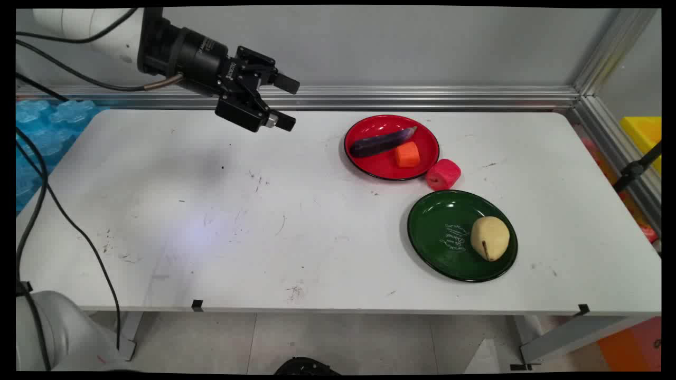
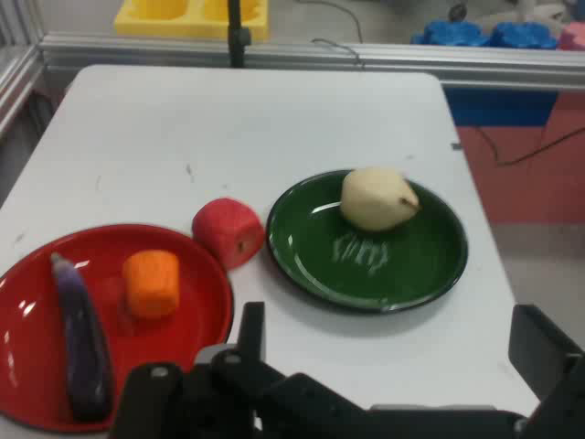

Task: Pick up the eggplant from the red plate

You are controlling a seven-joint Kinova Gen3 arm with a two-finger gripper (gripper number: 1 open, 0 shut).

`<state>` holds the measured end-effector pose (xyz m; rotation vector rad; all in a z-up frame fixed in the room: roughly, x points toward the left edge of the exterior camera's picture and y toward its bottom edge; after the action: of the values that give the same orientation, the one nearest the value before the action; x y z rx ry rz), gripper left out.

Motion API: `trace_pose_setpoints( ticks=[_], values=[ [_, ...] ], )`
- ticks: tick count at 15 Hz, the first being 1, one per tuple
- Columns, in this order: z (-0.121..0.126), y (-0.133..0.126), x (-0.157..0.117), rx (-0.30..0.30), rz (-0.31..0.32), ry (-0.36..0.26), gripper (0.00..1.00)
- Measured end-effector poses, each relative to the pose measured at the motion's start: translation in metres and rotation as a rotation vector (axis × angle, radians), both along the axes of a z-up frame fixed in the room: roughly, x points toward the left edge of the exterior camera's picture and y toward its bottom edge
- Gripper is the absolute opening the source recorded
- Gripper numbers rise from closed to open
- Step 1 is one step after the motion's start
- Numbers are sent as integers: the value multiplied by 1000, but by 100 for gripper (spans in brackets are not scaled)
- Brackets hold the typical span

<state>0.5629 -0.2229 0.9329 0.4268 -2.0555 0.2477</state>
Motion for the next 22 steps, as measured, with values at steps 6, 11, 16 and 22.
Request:
trace_pose_setpoints(
  ticks=[6,11,16,22],
  values=[
    [-16,-17,-4,10,67,-83,100],
    [-26,-41,-17,29,151,-141,100],
    [-40,-76,-43,56,233,-216,100],
    [-60,-122,-80,86,309,-309,100]
  ],
)
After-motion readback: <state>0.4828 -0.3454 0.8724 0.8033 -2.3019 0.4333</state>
